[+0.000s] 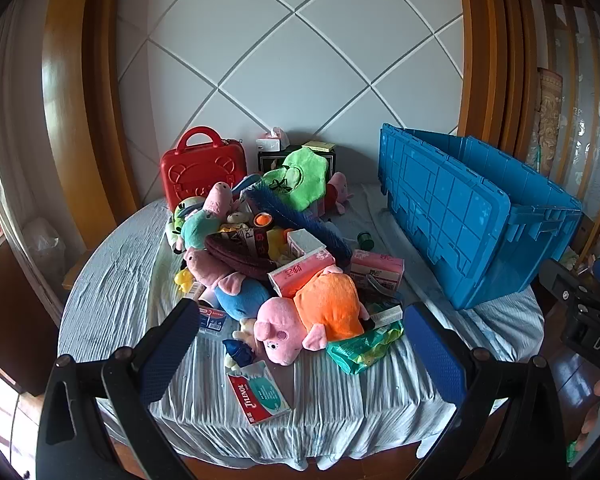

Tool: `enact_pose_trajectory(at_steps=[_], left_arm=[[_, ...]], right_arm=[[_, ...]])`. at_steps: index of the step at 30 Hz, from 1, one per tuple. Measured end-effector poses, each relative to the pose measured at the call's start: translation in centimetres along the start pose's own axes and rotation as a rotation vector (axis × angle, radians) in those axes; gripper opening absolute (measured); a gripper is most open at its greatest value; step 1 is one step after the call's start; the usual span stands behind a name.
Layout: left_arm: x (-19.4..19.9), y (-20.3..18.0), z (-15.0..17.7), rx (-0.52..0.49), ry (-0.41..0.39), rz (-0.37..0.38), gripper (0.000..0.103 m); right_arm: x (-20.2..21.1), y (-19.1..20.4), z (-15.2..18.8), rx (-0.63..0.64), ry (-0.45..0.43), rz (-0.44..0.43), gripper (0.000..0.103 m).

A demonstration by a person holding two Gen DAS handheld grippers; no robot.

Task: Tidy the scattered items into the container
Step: 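Move both grippers toward the Tylenol box and small white tube box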

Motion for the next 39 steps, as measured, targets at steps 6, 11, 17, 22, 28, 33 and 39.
enact_pose_trajectory(at_steps=[6,11,17,22,28,33,39], left_arm=[[0.0,0.0,0.2,0.001,-0.005,-0.014,0.103],[-0.1,0.0,0.4,0.006,-0.004,-0.02,0.103],[-0.8,1.0,1.0,0.041,0.005,-0.065,0.103],[-2.5,4.2,2.4,0.086,0.008,-0.158,0.103],[-6.0,10.4,7.3,0.168,0.091,-0.306,0.103],[-10.9,13.4,12.7,0.195,0.243,-0.354,0.103],[-17.3,13.1,16.4,0.19,0.35,-0.322,0.103]], right_arm=[[-0.3,0.1,0.0,0.008,0.001,-0.011,0.103],[-0.6,0.0,0.2,0.009,0.002,-0.023,0.103],[-1.4,-0.4,0.7,0.023,0.007,-0.033,0.103],[-3.8,0.6,2.5,0.048,0.028,-0.113,0.103],[-9.6,3.8,7.1,0.061,0.091,-0.259,0.103],[-14.4,7.7,10.8,0.139,0.173,-0.302,0.103],[-18.7,10.0,14.4,0.166,0.286,-0.282,0.103]])
Point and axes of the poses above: each gripper's, at about its wrist camera, not at the fingertips, and x roughly against the way its jaws point, y to its left, z to its underside, the point moved 10 cm from there along -x, roughly the way its jaws point, and after that the axes turned 14 degrees about x, right-handed, at the moved point
